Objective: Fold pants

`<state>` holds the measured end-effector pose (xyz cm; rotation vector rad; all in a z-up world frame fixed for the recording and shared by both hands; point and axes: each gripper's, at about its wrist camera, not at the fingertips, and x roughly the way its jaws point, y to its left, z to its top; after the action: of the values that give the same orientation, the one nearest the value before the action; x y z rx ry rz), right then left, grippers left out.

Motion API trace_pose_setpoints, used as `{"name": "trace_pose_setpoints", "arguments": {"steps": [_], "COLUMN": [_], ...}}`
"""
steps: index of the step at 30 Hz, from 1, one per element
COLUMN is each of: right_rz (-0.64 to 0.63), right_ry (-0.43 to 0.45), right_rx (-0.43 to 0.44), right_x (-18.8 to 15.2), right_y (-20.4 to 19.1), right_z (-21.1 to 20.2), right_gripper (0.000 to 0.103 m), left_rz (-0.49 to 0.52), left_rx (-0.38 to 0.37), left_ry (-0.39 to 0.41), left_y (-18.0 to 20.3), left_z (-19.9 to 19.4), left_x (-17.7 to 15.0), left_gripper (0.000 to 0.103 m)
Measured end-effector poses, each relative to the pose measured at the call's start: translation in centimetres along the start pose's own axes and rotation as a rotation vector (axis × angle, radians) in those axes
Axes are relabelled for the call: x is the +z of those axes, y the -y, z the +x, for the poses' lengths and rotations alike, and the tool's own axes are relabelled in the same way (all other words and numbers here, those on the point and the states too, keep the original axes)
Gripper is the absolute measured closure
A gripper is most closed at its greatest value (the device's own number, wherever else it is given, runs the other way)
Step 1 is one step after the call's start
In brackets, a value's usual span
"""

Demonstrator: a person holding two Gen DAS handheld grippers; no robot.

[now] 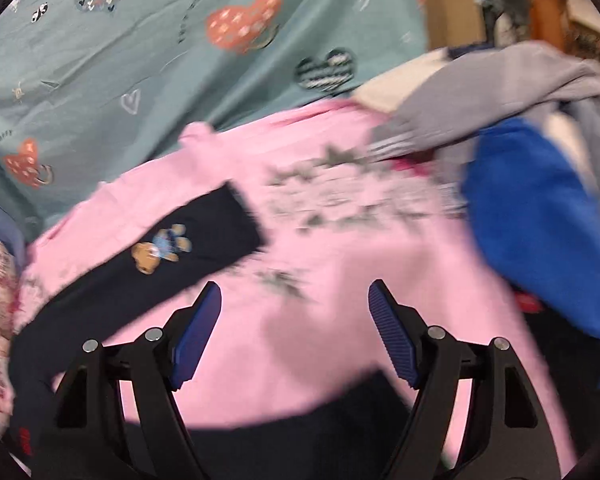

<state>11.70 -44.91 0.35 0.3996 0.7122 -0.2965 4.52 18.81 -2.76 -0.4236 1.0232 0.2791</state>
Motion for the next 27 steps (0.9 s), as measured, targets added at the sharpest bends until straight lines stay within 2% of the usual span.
{"name": "trace_pose_setpoints", "arguments": {"steps": [2, 4, 6, 8, 9, 10, 11, 12, 15, 18, 20, 21, 22, 23, 24, 25, 26, 27], "right_rz": [0.046, 0.095, 0.127, 0.173, 0.182, 0.172, 0.178, 0.199, 0.228, 0.175, 0.136, 0.119, 0.085, 0.019, -0.019, -0.034, -0.019, 0.004], "right_ry": [-0.087, -0.167, -0.185, -0.192, -0.176, -0.184, -0.204, -0.194, -0.09, -0.05, -0.084, -0.128, -0.175, -0.264, -0.305, -0.291, -0.245, -0.186], "right_rx": [0.011, 0.055, 0.058, 0.049, 0.033, 0.037, 0.054, 0.063, 0.164, 0.119, 0.087, 0.06, 0.024, -0.065, -0.156, -0.225, -0.214, -0.2], "right_x": [0.9, 1.4, 1.8, 2.2, 2.4, 2.7, 2.9, 3.3, 4.8, 4.8, 4.0, 3.3, 2.6, 1.7, 0.8, 0.3, 0.5, 0.9], "right_y": [-0.9, -1.7, -2.8, -3.2, -3.3, -3.5, -3.4, -3.0, -1.7, -0.1, 1.5, 2.5, 2.8, 3.2, 3.6, 4.2, 4.4, 4.5], "right_z": [4.0, 7.7, 9.8, 11.5, 11.7, 12.3, 12.7, 12.5, 8.1, 3.6, 2.7, 3.2, 4.1, 5.5, 6.3, 6.1, 5.5, 4.8], "right_gripper": [0.027, 0.033, 0.04, 0.046, 0.062, 0.094, 0.099, 0.099, 0.1, 0.099, 0.099, 0.098, 0.085, 0.074, 0.066, 0.06, 0.058, 0.052], "left_rz": [-0.016, -0.024, -0.038, -0.037, -0.017, 0.002, 0.023, 0.044, 0.108, 0.185, 0.253, 0.271, 0.298, 0.314, 0.328, 0.326, 0.316, 0.299], "left_rx": [0.042, 0.093, 0.122, 0.112, 0.103, 0.103, 0.104, 0.101, 0.056, 0.024, 0.051, 0.064, 0.096, 0.116, 0.143, 0.149, 0.147, 0.142], "left_ry": [0.04, 0.087, 0.118, 0.131, 0.138, 0.143, 0.145, 0.145, 0.144, 0.15, 0.172, 0.181, 0.192, 0.192, 0.185, 0.182, 0.181, 0.181], "left_y": [-0.7, -1.7, -2.1, -1.9, -1.2, -0.4, 0.4, 1.3, 4.3, 6.8, 8.3, 8.7, 9.1, 9.3, 9.5, 9.4, 9.0, 8.6], "left_z": [-0.8, -2.0, -2.8, -3.4, -3.5, -3.4, -3.2, -3.0, -2.3, -1.6, -1.0, -0.7, -0.2, 0.2, 0.6, 0.9, 0.9, 0.8], "left_x": [-0.1, -0.1, 0.2, 0.7, 1.1, 1.4, 1.6, 1.8, 2.1, 2.1, 2.3, 2.6, 2.9, 3.3, 3.6, 4.0, 4.3, 4.5], "left_gripper": [0.024, 0.021, 0.02, 0.02, 0.019, 0.019, 0.019, 0.019, 0.019, 0.017, 0.016, 0.015, 0.014, 0.014, 0.014, 0.014, 0.014, 0.014]}}
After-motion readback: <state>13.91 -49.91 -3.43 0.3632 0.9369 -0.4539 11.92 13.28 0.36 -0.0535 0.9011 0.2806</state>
